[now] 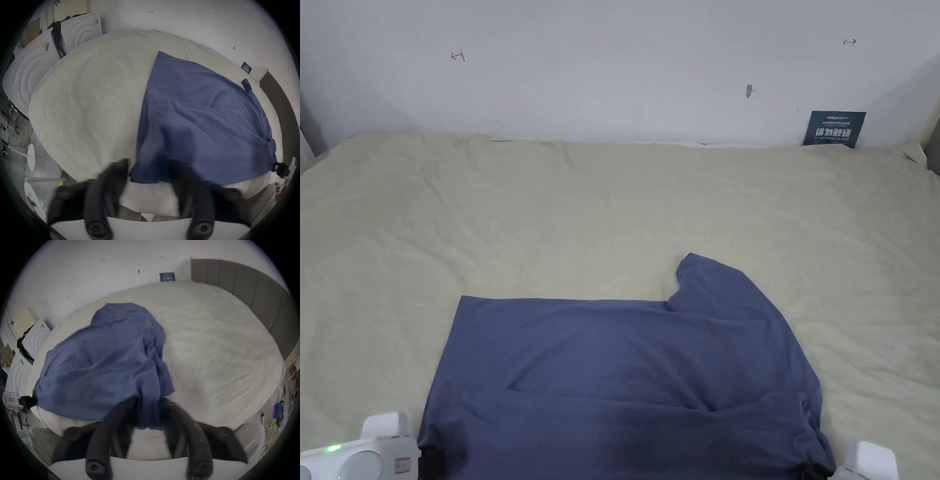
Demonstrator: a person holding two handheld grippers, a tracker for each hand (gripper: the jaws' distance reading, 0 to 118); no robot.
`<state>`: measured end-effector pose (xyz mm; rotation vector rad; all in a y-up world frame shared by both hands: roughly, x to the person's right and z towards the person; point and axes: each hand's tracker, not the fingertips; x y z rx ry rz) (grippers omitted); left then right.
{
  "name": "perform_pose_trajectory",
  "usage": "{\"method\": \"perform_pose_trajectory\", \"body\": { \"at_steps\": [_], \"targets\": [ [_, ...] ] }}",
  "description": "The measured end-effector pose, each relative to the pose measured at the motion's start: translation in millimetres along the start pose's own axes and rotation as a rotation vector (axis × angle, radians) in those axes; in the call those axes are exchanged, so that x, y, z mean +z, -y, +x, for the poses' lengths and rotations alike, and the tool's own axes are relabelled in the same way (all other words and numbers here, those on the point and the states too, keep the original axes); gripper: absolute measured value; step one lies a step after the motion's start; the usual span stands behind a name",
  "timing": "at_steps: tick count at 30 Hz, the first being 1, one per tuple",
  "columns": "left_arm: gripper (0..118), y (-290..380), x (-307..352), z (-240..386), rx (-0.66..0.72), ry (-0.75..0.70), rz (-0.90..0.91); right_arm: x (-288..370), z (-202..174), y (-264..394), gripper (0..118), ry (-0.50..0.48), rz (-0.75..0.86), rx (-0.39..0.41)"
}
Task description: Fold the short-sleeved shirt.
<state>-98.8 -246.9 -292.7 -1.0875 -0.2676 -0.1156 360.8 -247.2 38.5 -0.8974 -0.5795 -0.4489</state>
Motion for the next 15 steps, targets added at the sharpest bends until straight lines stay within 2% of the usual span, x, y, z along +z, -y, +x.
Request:
{"method": "perform_pose_trajectory", "body": {
  "at_steps": [1,2,3,4,9,15],
  "targets": [
    [90,-3,7,1,0.006,-0.003,0.018,10,-3,-8,63,0.017,0.038,0.017],
    [108,-8,17,2,0.017,0.009,0.055,19,-7,-17,81,0.015,0.073,0.031],
    [115,-12,29,4,0.032,0.033,0.099,31,-11,-26,97,0.008,0.116,0.041],
    [114,-20,46,7,0.064,0.061,0.166,44,-16,-37,108,-0.004,0.181,0.049],
    [113,-56,125,36,0.038,0.138,0.428,110,-46,-87,108,-0.035,0.449,0.109],
    [113,-69,186,74,-0.030,0.108,0.762,162,-81,-112,108,-0.031,0.695,0.165]
  ]
}}
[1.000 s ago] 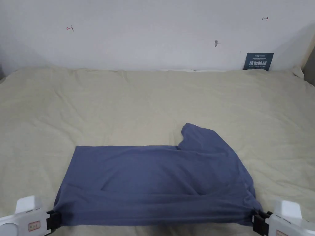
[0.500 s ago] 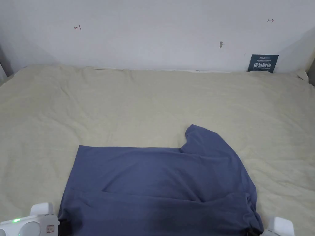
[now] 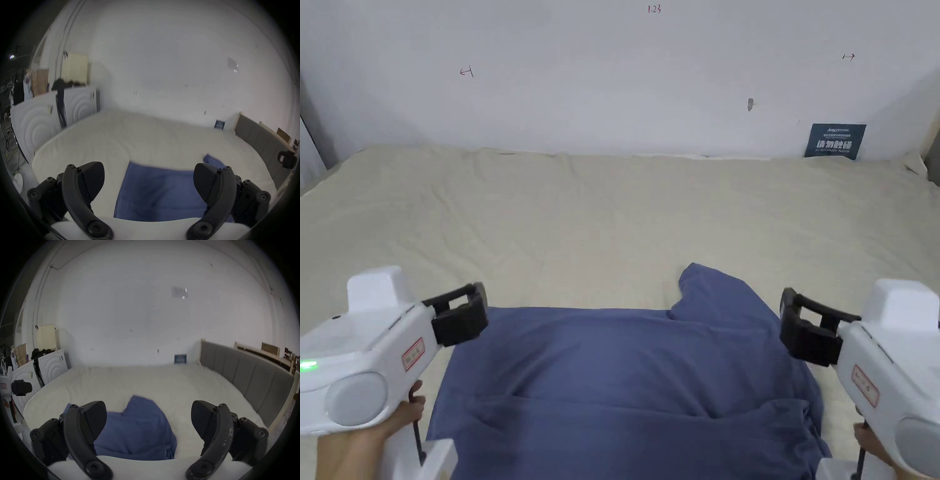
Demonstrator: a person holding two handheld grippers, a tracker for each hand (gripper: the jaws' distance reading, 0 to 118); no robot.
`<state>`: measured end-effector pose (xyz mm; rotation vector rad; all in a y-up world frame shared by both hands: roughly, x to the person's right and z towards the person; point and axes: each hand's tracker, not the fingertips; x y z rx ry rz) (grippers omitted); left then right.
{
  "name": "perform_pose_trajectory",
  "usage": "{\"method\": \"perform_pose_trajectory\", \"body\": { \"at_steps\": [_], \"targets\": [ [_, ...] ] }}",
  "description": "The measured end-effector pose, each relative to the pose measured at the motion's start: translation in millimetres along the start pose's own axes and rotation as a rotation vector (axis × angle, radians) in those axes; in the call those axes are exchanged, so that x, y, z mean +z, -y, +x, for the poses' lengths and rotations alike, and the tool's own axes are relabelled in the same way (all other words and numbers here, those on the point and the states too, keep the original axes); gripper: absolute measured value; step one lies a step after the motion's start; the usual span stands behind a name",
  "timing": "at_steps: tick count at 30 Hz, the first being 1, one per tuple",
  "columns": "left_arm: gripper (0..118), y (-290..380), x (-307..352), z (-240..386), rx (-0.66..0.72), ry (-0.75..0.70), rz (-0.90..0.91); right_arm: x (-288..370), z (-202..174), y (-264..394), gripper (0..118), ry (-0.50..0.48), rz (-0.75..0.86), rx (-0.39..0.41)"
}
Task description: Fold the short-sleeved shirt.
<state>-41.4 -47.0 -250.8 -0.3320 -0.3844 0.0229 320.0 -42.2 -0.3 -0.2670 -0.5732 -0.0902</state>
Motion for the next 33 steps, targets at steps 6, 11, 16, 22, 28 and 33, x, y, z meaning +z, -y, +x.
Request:
{"method": "perform_pose_trajectory", "body": {
  "at_steps": [6,11,16,22,28,33],
  "targets": [
    [89,0,13,18,-0.044,0.039,0.135,14,-19,-10,75,0.043,0.152,0.072],
    [0,8,7,20,-0.026,0.124,0.088,15,-18,-5,1,0.031,0.182,0.078],
    [0,8,-8,23,-0.065,0.106,0.055,5,-13,-6,1,0.036,0.158,0.073],
    [0,3,-69,11,-0.063,0.095,-0.119,-27,-18,-2,1,0.033,0.117,0.075],
    [0,2,-168,-13,-0.068,0.097,-0.319,-69,-25,2,1,0.026,0.065,0.088],
    [1,13,-247,-32,-0.034,0.086,-0.454,-108,-29,10,1,0.025,0.009,0.085]
  ]
}}
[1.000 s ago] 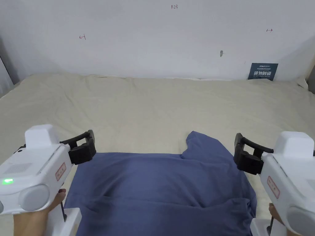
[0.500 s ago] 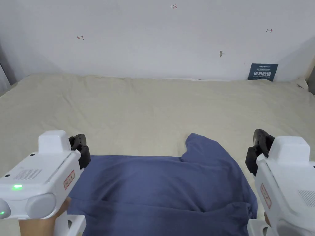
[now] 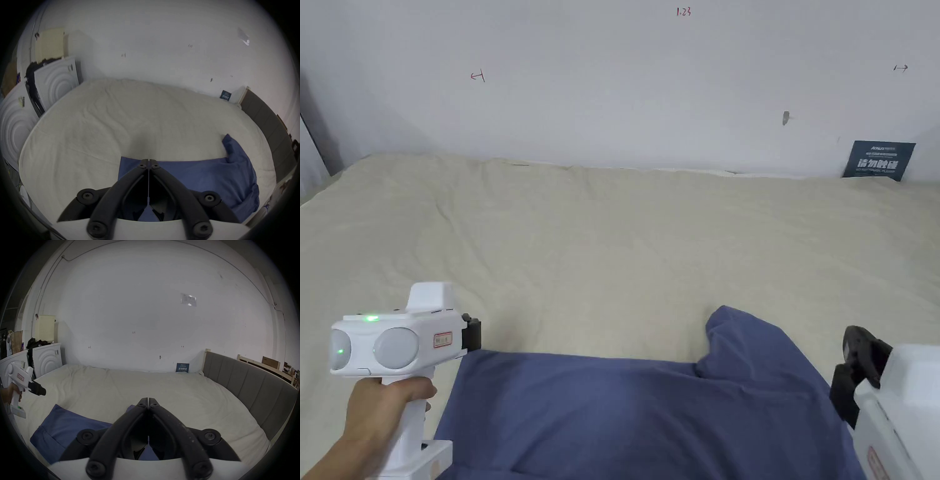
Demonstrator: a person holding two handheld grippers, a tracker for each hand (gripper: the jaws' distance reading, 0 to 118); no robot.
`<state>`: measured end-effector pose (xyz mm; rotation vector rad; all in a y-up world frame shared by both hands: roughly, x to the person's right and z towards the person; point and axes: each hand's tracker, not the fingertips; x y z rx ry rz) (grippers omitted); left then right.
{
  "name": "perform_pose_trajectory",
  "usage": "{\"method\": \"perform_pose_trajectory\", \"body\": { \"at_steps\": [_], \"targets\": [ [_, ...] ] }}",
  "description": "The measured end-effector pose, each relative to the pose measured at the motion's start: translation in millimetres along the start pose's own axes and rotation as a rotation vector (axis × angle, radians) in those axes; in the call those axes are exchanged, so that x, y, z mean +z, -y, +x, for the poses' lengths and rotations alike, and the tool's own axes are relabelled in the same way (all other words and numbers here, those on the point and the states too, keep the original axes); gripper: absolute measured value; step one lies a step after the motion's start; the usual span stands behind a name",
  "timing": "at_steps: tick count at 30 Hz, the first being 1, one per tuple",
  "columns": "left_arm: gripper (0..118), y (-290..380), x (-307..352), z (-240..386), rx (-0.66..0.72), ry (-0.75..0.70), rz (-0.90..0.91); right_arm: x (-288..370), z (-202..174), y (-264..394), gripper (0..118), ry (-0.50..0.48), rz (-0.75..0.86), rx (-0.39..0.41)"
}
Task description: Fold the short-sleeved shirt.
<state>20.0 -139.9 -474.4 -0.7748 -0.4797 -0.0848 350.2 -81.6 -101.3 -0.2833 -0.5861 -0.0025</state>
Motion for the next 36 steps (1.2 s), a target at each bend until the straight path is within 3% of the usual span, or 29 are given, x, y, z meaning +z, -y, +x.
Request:
{"method": "perform_pose_trajectory", "body": {
  "at_steps": [3,5,7,8,9,13,14,16,17,18,19,21,23,24,28,30,33,36],
  "targets": [
    [4,-7,-42,-13,0.036,-0.033,-0.078,-21,-3,7,1,0.005,-0.031,0.002],
    [35,-9,-69,-23,0.076,-0.024,-0.129,-34,-4,14,1,0.011,-0.054,0.005],
    [94,-8,-91,-27,0.103,-0.049,-0.189,-48,-4,20,1,0.016,-0.080,0.003],
    [107,-6,-101,-29,0.116,-0.059,-0.217,-54,-4,23,1,0.020,-0.092,0.001],
    [110,-4,-108,-29,0.104,-0.052,-0.227,-57,-4,26,1,0.022,-0.100,-0.002],
    [95,3,-132,-25,0.056,-0.078,-0.292,-73,-2,37,1,0.031,-0.137,-0.013],
    [84,7,-137,-23,0.047,-0.074,-0.313,-75,-1,39,1,0.033,-0.142,-0.017],
    [52,14,-143,-17,0.029,-0.069,-0.331,-79,0,41,1,0.035,-0.151,-0.019],
    [51,19,-141,-11,-0.036,-0.149,-0.302,-80,2,42,1,0.035,-0.155,-0.021],
    [49,21,-139,-6,-0.053,-0.117,-0.276,-83,4,43,1,0.034,-0.161,-0.023],
    [39,23,-148,-14,-0.067,-0.131,-0.266,-87,6,43,2,0.030,-0.172,-0.028],
    [5,24,-144,-11,-0.061,-0.110,-0.241,-97,13,45,2,0.025,-0.198,-0.041],
    [3,24,-145,-10,-0.043,-0.119,-0.232,-115,21,46,12,0.031,-0.235,-0.045],
    [3,24,-142,-11,-0.042,-0.117,-0.223,-125,26,46,24,0.024,-0.265,-0.051],
    [3,16,-110,-11,0.015,-0.061,-0.117,-184,51,53,113,0.002,-0.434,-0.102],
    [3,13,-95,-10,0.010,-0.047,-0.092,-214,60,62,118,0.002,-0.517,-0.120],
    [3,9,-75,-8,-0.003,-0.020,-0.075,-259,67,78,116,-0.007,-0.641,-0.067],
    [3,7,-67,-8,-0.012,-0.014,-0.062,-290,67,93,97,-0.015,-0.729,-0.042]
  ]
}}
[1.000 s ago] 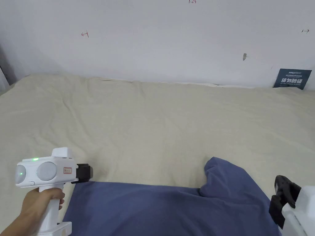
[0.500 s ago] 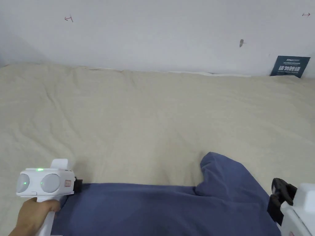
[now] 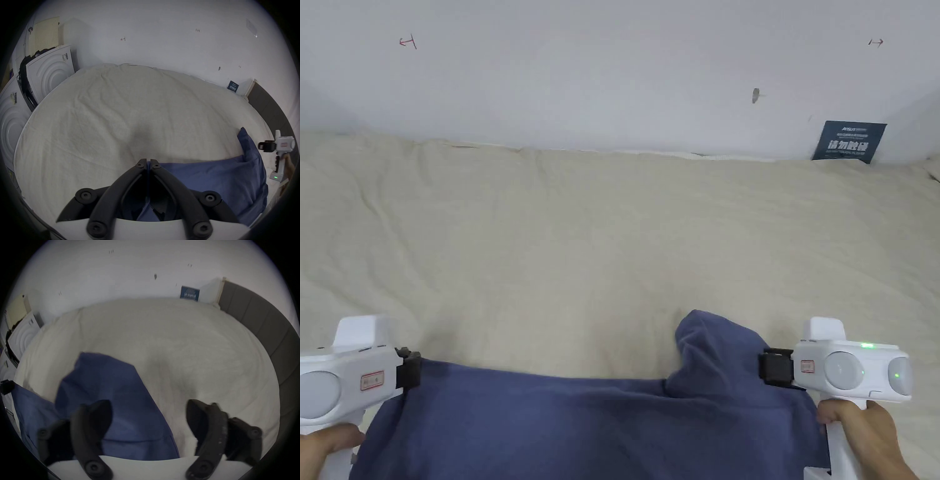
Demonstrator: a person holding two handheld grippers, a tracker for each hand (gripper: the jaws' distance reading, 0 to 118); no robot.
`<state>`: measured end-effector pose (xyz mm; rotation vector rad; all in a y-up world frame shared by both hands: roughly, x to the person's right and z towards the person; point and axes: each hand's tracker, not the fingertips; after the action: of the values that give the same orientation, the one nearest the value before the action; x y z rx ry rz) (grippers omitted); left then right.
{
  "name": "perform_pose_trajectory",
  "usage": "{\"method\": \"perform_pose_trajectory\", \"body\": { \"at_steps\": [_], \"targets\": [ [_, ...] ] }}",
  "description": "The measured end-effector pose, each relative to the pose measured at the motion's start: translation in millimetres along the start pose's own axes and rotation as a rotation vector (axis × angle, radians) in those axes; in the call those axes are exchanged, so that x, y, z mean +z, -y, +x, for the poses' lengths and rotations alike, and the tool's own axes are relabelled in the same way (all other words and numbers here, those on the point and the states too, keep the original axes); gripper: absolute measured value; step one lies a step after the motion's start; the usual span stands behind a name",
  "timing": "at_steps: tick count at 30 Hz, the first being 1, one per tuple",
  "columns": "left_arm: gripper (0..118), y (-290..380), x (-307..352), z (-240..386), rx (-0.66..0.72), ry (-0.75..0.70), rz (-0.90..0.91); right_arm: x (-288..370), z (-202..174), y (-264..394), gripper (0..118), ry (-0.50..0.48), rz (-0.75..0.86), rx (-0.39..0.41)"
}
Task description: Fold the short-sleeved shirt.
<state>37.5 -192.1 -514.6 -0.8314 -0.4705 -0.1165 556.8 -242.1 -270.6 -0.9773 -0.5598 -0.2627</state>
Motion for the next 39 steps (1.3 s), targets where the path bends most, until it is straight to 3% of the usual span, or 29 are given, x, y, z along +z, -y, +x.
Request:
{"method": "perform_pose_trajectory", "body": {
  "at_steps": [1,2,4,6,8,9,12,13,16,19,21,23,31,39],
  "targets": [
    [3,0,1,-1,0.001,0.002,0.002,-16,0,1,81,-0.002,-0.024,0.015],
    [3,0,1,-2,0.002,0.004,-0.001,-23,-1,1,71,-0.013,-0.046,0.029],
    [3,2,1,-2,0.006,-0.002,-0.007,-29,-7,7,57,-0.029,-0.060,0.021],
    [3,4,-1,-5,0.015,-0.006,-0.019,-20,-18,15,52,-0.006,-0.012,0.049],
    [3,7,0,-6,0.021,-0.013,-0.025,-12,-20,19,5,-0.042,-0.017,0.035],
    [3,8,1,-7,0.027,-0.015,-0.025,-9,-20,21,3,-0.075,-0.017,0.042],
    [3,12,6,-7,0.046,-0.027,-0.023,-10,-18,20,2,-0.024,0.038,0.141],
    [3,15,9,-7,0.053,-0.031,-0.020,22,-29,23,2,-0.014,0.085,0.131],
    [3,21,30,-3,0.059,-0.035,-0.010,51,-15,21,2,-0.051,0.176,0.109],
    [3,26,55,-3,0.071,-0.040,0.012,117,2,55,2,-0.106,0.257,0.098],
    [3,30,72,-4,0.079,-0.044,0.024,189,-14,59,2,-0.122,0.308,0.093],
    [3,35,92,-8,0.079,-0.046,0.038,225,-7,76,2,-0.153,0.340,0.076],
    [3,80,158,-24,0.065,-0.028,0.046,257,29,157,2,-0.214,0.371,0.025],
    [3,163,156,-33,0.035,-0.064,-0.090,237,32,259,2,-0.204,0.230,-0.073]
  ]
}}
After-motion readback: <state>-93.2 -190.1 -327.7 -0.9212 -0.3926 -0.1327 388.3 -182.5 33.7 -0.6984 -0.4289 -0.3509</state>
